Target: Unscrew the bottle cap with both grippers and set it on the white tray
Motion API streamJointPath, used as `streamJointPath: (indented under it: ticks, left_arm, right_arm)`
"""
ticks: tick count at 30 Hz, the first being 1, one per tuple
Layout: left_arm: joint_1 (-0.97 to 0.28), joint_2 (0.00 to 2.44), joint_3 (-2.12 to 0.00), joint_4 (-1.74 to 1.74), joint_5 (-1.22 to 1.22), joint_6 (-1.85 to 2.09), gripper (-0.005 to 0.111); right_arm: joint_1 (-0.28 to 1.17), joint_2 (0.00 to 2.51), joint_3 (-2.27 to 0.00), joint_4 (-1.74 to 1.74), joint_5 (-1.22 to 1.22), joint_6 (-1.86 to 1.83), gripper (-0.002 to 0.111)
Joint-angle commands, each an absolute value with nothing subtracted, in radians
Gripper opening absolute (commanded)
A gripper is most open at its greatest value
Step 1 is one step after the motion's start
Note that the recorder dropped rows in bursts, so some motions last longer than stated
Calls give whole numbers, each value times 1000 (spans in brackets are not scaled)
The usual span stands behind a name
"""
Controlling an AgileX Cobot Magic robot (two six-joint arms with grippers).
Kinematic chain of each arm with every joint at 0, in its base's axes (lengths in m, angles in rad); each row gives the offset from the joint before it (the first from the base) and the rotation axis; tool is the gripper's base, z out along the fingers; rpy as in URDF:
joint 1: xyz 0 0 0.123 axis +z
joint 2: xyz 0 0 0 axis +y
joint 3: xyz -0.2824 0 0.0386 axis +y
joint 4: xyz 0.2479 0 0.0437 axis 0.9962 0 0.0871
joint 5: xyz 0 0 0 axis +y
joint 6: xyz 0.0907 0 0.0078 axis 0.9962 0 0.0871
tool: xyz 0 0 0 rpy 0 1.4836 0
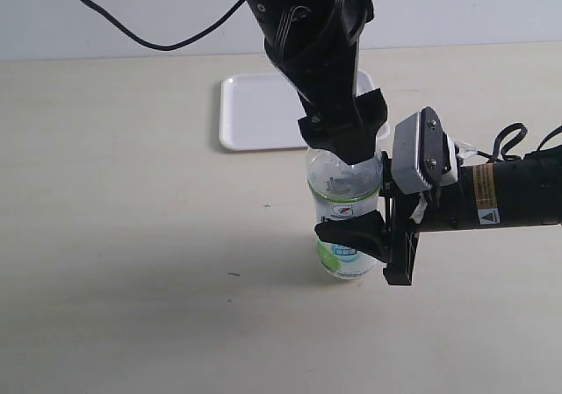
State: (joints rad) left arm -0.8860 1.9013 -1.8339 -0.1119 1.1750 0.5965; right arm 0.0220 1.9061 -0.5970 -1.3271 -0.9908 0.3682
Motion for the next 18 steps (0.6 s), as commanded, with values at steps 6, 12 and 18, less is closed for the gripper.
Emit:
streamJointPath:
  ticks: [6, 12, 18]
  left_arm:
    - [-886, 1899, -1837, -136, 1184, 599, 54]
    - [-886, 1899, -1837, -145, 1174, 590, 30]
    - [-886, 1899, -1837, -145, 1171, 512, 0]
  right_arm:
    - [23, 1910, -590, -1370, -884, 371, 0]
    - [23, 1910, -590, -1370, -884, 371, 0]
    - [23, 1910, -590, -1372, -884, 371, 0]
